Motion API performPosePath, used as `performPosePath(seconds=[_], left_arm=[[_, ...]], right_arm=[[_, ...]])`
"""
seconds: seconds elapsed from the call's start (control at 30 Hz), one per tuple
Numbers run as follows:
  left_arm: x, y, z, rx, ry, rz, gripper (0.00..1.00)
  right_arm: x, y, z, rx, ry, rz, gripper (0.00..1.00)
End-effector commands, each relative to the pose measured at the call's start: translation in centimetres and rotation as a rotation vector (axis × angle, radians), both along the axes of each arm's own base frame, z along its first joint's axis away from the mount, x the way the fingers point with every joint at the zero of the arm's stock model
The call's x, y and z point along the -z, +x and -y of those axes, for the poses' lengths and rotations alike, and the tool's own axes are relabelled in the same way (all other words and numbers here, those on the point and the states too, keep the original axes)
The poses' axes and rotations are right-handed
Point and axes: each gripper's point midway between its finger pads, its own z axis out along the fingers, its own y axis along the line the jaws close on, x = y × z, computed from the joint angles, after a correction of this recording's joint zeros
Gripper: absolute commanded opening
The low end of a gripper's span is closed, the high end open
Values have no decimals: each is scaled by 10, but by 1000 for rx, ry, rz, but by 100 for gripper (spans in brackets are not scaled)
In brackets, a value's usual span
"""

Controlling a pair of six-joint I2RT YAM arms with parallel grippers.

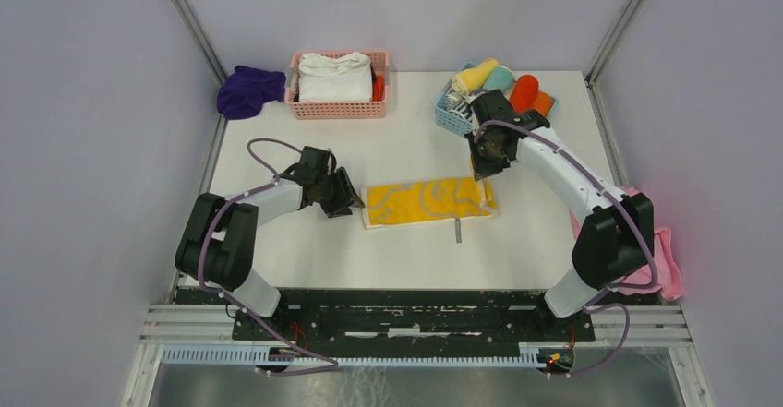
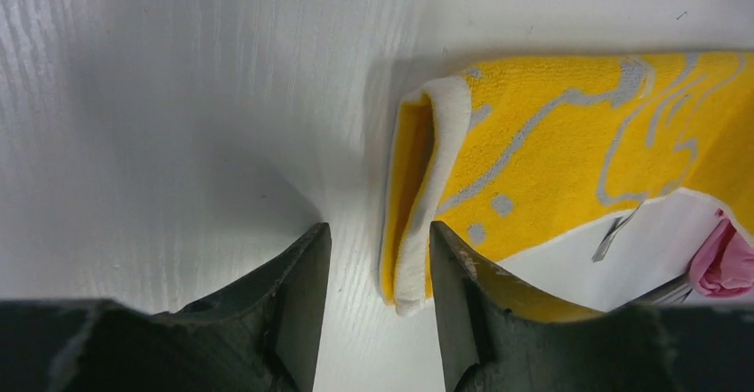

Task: Roll the towels
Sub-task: Fold the towel at the center of the board.

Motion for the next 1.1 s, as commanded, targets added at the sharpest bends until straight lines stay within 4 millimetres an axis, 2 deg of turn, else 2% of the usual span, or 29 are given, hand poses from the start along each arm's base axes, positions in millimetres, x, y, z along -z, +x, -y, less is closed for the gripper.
performPosePath(seconds=[0.0,0.23,0.47,0.8,1.07], left_arm=[[7,1,9,-28,-38,0,49],[16,-8,13,-18,-39,-20,33],[21,-14,15,-7,-28,-27,26],[23,-19,17,5,-10,-26,22],[24,-20,18,13,-3,-27,22]], right_arm=[[-14,0,-59,-31,174,-24,6],[-14,-6,-126,-84,241,-45,4],[-3,-7,-184,-97,247,-61,5],[22,-3,-239,-69,283,-65,4],[42,2,-262,-47,319,-74,5]])
